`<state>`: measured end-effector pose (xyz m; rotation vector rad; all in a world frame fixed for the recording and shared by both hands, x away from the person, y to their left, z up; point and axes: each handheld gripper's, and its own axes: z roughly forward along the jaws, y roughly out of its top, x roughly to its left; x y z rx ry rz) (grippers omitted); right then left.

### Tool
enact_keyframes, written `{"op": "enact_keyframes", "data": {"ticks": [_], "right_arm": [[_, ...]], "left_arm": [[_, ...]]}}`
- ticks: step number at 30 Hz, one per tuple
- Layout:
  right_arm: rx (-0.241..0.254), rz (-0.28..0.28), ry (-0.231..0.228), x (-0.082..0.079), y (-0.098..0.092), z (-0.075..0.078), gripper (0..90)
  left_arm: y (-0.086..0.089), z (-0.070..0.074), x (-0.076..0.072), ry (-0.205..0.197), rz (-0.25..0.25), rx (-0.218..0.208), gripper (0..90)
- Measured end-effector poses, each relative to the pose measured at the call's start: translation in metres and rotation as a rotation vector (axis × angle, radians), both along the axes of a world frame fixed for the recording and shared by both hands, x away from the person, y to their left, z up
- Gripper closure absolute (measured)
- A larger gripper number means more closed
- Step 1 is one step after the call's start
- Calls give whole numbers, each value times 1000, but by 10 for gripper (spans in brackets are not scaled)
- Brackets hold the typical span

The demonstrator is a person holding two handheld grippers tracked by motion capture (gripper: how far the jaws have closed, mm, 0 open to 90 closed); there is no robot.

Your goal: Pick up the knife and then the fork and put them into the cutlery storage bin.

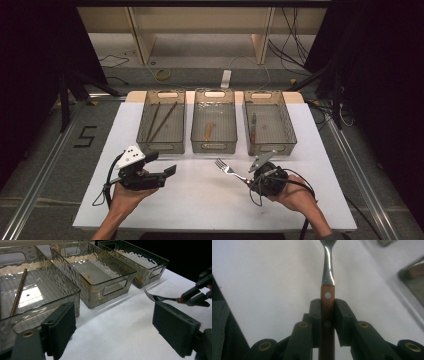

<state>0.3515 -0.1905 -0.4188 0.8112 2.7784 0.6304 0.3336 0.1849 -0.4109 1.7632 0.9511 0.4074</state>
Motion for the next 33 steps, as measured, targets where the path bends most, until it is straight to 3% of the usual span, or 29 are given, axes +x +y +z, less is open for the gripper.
{"op": "enact_keyframes", "data": {"ticks": [20, 33], "right_arm": [[86, -94, -92, 50, -8, 38, 774], [116, -206, -126, 91, -25, 58, 774]], "left_arm": [[2, 1, 0, -3, 1, -16, 180], [2, 1, 0, -3, 4, -18, 180]]}}
